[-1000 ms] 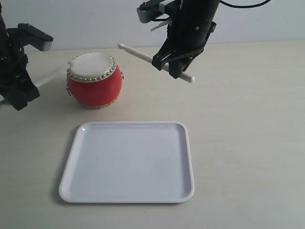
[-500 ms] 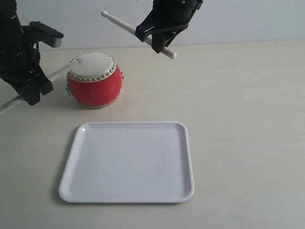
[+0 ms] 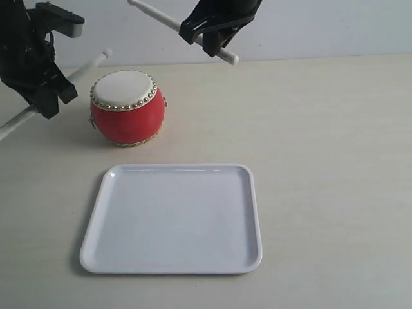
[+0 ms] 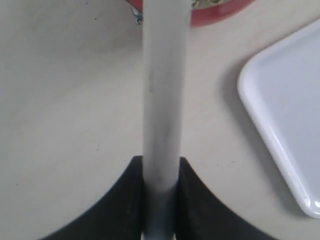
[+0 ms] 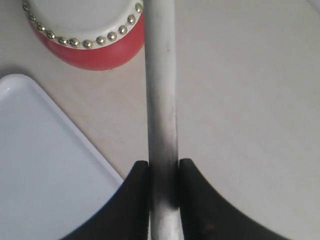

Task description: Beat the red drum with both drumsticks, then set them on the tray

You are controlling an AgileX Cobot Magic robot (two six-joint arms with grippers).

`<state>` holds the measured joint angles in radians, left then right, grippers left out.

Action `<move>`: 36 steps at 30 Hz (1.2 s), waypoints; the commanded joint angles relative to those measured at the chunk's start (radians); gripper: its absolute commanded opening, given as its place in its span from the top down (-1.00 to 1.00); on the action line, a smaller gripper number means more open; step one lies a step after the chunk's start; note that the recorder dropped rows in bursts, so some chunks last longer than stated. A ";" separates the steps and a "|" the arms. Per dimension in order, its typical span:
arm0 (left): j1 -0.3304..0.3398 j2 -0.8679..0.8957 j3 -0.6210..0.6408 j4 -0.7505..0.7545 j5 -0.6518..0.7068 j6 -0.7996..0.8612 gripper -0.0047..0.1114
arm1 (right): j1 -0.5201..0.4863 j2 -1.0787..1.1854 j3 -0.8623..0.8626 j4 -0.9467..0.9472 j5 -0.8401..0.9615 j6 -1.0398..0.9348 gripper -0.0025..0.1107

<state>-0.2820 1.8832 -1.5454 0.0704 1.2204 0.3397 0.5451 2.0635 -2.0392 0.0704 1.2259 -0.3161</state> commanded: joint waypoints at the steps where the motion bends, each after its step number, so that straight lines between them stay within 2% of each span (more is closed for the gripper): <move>1: 0.001 0.050 0.021 -0.043 0.001 -0.013 0.92 | 0.001 -0.022 -0.010 -0.003 -0.005 0.005 0.96; 7: 0.001 0.101 0.043 -0.032 0.001 -0.030 0.92 | 0.001 -0.029 -0.010 -0.001 -0.005 0.005 0.96; 16: 0.004 -0.115 0.022 0.001 0.001 -0.034 0.92 | 0.001 -0.054 -0.010 0.002 -0.005 0.007 0.96; 23: 0.004 -0.221 0.022 0.013 0.001 -0.034 0.92 | 0.001 -0.032 0.075 0.107 -0.005 0.005 0.96; 30: 0.004 -0.212 0.022 0.011 0.001 -0.046 0.92 | 0.015 0.077 0.201 0.100 -0.005 0.000 0.96; 36: 0.004 -0.202 0.022 0.005 0.001 -0.049 0.92 | 0.066 0.103 0.183 -0.010 -0.005 0.017 0.96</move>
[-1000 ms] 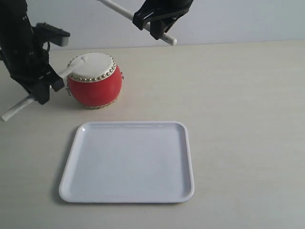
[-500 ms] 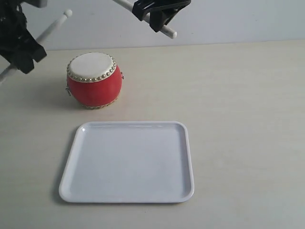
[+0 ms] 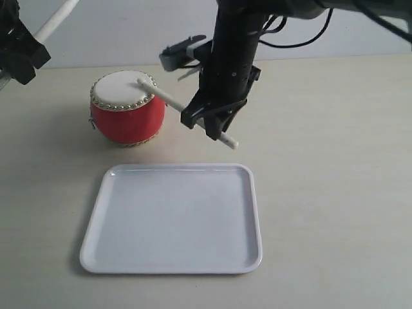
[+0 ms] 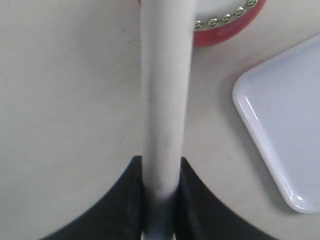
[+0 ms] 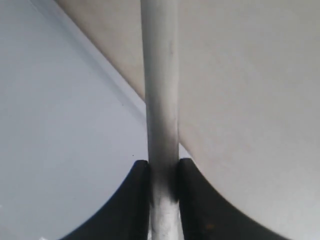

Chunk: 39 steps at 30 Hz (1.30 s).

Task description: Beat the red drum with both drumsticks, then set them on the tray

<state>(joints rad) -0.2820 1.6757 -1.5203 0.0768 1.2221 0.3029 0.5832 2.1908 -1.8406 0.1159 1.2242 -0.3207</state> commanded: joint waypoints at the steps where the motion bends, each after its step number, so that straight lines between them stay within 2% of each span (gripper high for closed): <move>1: 0.004 0.010 -0.003 -0.004 -0.001 -0.012 0.92 | 0.030 -0.047 -0.021 -0.059 -0.003 0.024 0.96; 11: 0.004 0.132 -0.003 -0.050 -0.001 -0.012 0.92 | 0.032 -0.336 -0.041 -0.155 -0.003 0.064 0.96; 15: 0.004 0.228 0.039 -0.110 -0.001 -0.012 0.92 | 0.032 -0.393 -0.041 -0.153 -0.003 0.061 0.96; 21: 0.004 0.350 0.066 -0.054 -0.001 -0.055 0.92 | 0.032 -0.410 -0.041 -0.146 -0.003 0.061 0.96; 33: 0.004 0.014 0.063 -0.005 -0.001 -0.047 0.92 | 0.032 -0.402 -0.041 -0.105 -0.003 0.056 0.96; 39: 0.004 -0.092 0.058 -0.005 -0.001 -0.044 0.92 | 0.032 -0.273 -0.040 -0.086 -0.003 0.054 0.96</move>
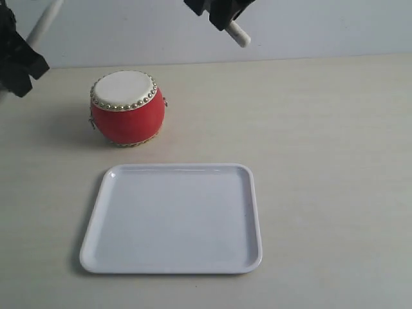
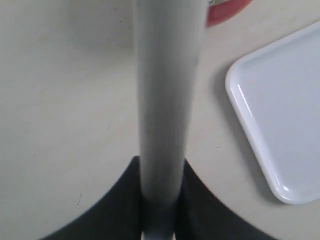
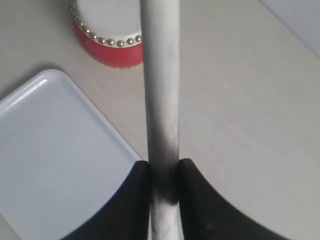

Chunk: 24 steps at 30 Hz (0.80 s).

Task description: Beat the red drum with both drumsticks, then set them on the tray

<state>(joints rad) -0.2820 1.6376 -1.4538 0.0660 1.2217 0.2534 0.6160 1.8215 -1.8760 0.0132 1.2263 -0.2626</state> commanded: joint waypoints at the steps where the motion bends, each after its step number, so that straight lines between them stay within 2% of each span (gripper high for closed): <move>1: 0.004 -0.060 -0.009 0.005 -0.001 0.006 0.92 | -0.001 0.133 -0.004 0.039 -0.005 -0.004 0.96; 6: 0.004 -0.061 -0.009 0.005 -0.001 0.004 0.92 | 0.000 0.309 -0.004 0.134 -0.005 -0.046 0.96; 12: 0.004 -0.046 -0.009 0.002 -0.001 0.004 0.92 | 0.000 0.410 -0.004 0.072 -0.005 -0.036 0.96; 24: 0.004 0.052 -0.009 -0.039 -0.001 0.004 0.92 | 0.000 0.068 -0.006 0.051 -0.005 -0.012 0.96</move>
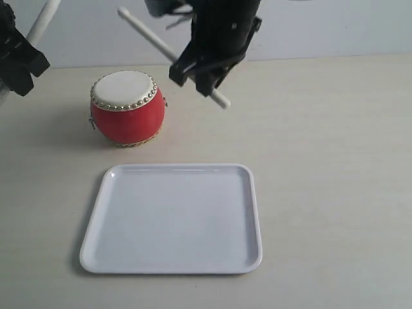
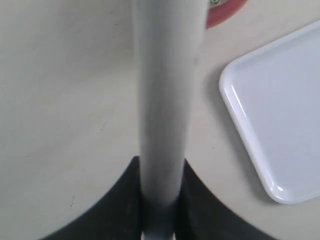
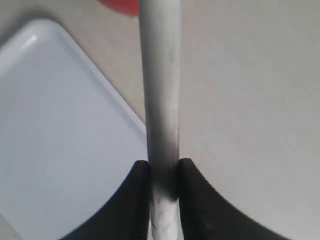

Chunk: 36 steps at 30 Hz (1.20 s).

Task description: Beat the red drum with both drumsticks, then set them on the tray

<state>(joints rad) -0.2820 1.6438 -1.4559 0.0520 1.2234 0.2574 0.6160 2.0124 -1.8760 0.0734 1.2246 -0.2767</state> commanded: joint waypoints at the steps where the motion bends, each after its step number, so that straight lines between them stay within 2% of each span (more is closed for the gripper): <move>1: 0.004 0.063 -0.007 -0.030 -0.002 0.000 0.92 | 0.000 -0.150 -0.006 -0.009 -0.004 0.000 0.96; 10: 0.004 0.266 -0.007 -0.148 -0.002 0.044 0.92 | 0.000 -0.265 -0.006 -0.010 -0.004 -0.002 0.96; 17: 0.004 0.409 -0.007 -0.128 -0.002 0.041 0.92 | 0.000 -0.265 -0.006 -0.013 -0.004 -0.002 0.96; 21: 0.004 0.362 -0.015 -0.116 -0.002 0.015 0.92 | 0.000 -0.265 -0.006 -0.013 -0.004 -0.002 0.96; 29: 0.004 0.142 -0.032 -0.116 -0.002 0.017 0.92 | 0.000 -0.244 -0.006 0.003 -0.004 -0.007 0.96; 36: 0.004 0.014 -0.035 -0.106 -0.002 0.020 0.92 | 0.000 -0.080 -0.004 0.005 -0.004 -0.007 0.96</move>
<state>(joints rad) -0.2797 1.6996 -1.4862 -0.0643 1.2216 0.2811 0.6160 1.8562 -1.8760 0.0759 1.2267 -0.2767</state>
